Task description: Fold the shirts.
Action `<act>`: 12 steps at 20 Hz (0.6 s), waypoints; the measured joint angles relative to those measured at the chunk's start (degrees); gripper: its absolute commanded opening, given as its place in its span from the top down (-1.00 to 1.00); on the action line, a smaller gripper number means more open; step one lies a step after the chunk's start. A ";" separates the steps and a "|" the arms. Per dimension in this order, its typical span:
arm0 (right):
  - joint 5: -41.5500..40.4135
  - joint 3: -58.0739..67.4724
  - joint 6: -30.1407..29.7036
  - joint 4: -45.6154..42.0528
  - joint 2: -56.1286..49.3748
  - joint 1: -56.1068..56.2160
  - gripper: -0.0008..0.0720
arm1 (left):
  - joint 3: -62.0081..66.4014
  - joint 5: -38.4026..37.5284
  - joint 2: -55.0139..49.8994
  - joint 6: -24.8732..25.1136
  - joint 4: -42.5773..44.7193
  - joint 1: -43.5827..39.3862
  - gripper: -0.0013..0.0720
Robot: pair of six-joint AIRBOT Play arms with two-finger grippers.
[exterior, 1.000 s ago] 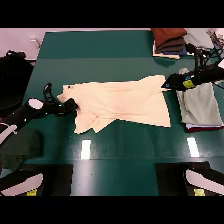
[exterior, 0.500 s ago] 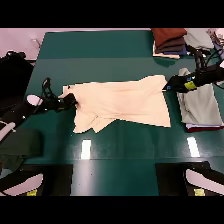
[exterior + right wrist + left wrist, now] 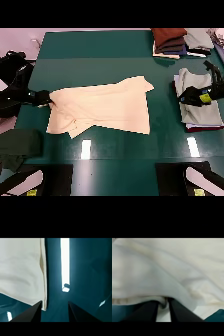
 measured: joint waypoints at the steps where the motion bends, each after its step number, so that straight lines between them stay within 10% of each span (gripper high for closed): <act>1: -0.39 -1.42 0.00 0.07 1.03 -0.59 -0.06 | 0.02 -0.87 0.07 0.02 0.48 0.44 -0.69; 12: -1.46 -2.43 -0.02 0.39 4.90 -2.16 -0.06 | -9.22 -4.96 0.31 -2.08 0.98 1.68 -0.69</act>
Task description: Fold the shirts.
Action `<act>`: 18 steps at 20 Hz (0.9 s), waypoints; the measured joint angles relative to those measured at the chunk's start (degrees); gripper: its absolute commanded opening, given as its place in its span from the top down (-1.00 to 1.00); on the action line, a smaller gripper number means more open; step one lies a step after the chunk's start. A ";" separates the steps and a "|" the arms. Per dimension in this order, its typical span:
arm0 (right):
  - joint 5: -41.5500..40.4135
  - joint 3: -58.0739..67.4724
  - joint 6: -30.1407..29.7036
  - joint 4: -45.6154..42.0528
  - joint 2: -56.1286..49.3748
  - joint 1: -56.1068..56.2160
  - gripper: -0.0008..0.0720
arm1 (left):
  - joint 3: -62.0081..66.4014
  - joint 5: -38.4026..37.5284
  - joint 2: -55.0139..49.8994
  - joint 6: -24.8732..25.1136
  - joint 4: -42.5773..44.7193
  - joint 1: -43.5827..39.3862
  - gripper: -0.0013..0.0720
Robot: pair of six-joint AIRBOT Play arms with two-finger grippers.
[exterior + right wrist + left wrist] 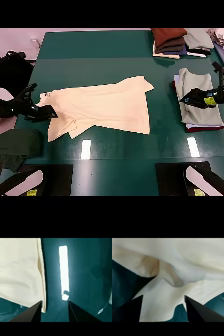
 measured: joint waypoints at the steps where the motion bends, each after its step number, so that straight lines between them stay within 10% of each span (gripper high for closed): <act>1: 0.02 0.11 0.00 0.00 0.04 0.00 -0.06 | -0.61 1.22 0.00 -0.37 -0.09 0.00 -0.69; 18: 0.96 0.31 0.02 -0.02 0.09 0.00 -0.06 | -2.36 14.25 0.00 -2.36 -0.90 0.02 -0.69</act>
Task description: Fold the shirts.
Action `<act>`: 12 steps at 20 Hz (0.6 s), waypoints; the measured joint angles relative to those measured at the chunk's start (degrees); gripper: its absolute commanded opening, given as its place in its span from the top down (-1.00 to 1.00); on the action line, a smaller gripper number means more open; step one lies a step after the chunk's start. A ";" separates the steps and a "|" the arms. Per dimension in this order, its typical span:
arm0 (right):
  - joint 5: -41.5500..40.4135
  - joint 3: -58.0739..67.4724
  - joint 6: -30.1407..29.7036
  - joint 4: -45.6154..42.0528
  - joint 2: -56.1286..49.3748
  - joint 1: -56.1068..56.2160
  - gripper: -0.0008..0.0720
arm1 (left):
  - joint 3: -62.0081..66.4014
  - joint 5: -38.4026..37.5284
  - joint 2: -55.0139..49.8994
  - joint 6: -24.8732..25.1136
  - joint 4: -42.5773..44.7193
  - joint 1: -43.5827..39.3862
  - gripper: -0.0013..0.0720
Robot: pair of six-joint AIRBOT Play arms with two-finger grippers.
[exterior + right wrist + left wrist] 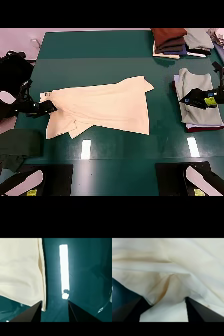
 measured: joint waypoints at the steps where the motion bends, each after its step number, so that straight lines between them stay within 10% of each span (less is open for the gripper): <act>1: 0.00 0.00 0.00 -0.02 0.00 0.00 -0.06 | -0.07 0.11 0.00 -0.02 -0.42 0.00 -0.69; 5: -0.02 0.00 0.00 -0.02 0.00 0.00 -0.06 | -2.05 -0.79 0.00 1.66 -4.39 0.00 -0.63; 8: -0.02 0.00 0.02 -0.02 0.00 0.00 -0.06 | -3.54 -1.49 0.00 3.10 -6.93 0.00 0.68; 12: 0.26 0.02 0.02 0.00 0.02 0.00 -0.06 | -2.05 -3.32 0.17 3.98 -8.70 0.00 0.89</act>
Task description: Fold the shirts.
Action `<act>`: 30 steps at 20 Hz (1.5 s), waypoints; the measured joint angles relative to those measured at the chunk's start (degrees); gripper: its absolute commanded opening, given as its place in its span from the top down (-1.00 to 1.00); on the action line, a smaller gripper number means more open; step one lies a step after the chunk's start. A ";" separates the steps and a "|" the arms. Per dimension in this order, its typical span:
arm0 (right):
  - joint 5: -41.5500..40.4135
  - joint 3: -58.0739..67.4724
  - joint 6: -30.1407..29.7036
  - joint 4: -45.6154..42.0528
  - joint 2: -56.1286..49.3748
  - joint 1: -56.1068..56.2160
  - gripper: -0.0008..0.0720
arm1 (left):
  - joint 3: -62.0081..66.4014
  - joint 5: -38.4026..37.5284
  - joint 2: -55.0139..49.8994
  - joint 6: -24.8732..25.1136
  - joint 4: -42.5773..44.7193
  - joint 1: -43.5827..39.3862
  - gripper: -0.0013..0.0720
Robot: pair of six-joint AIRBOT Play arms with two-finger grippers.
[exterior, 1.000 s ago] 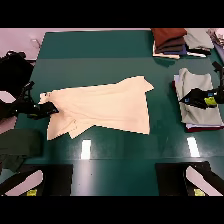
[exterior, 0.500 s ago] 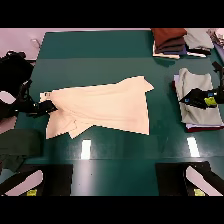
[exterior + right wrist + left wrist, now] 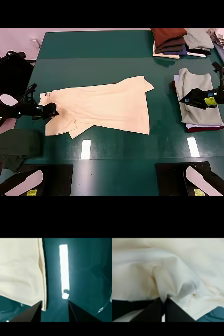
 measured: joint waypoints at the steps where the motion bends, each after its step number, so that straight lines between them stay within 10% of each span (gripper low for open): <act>1: 0.42 0.00 0.00 -0.02 0.00 0.00 -0.06 | 1.25 -1.07 0.35 0.13 -0.17 0.00 0.89; 5: 1.84 -1.05 -0.02 -0.09 0.00 0.31 -0.09 | 5.77 -4.68 3.61 0.39 -0.68 0.00 0.89; 7: 1.92 -4.39 -0.50 -0.02 0.00 1.75 -0.49 | 6.75 -6.03 4.79 0.50 -0.68 0.00 0.89; 15: -8.87 -22.23 -1.42 5.22 -5.07 14.69 -0.40 | 7.78 -7.48 5.99 0.52 -0.48 0.00 0.89; 18: -13.66 -23.32 -1.46 7.52 -10.25 20.76 -0.18 | 7.80 -7.67 6.05 0.52 -0.46 0.00 0.89; 23: -18.91 -19.06 -1.70 7.98 -15.85 28.04 0.93 | 8.07 -7.78 6.23 0.83 -0.42 0.00 0.89; 30: -17.84 -1.49 -2.51 8.20 -7.15 25.62 0.93 | 24.79 -8.28 12.92 1.01 -0.48 0.00 0.89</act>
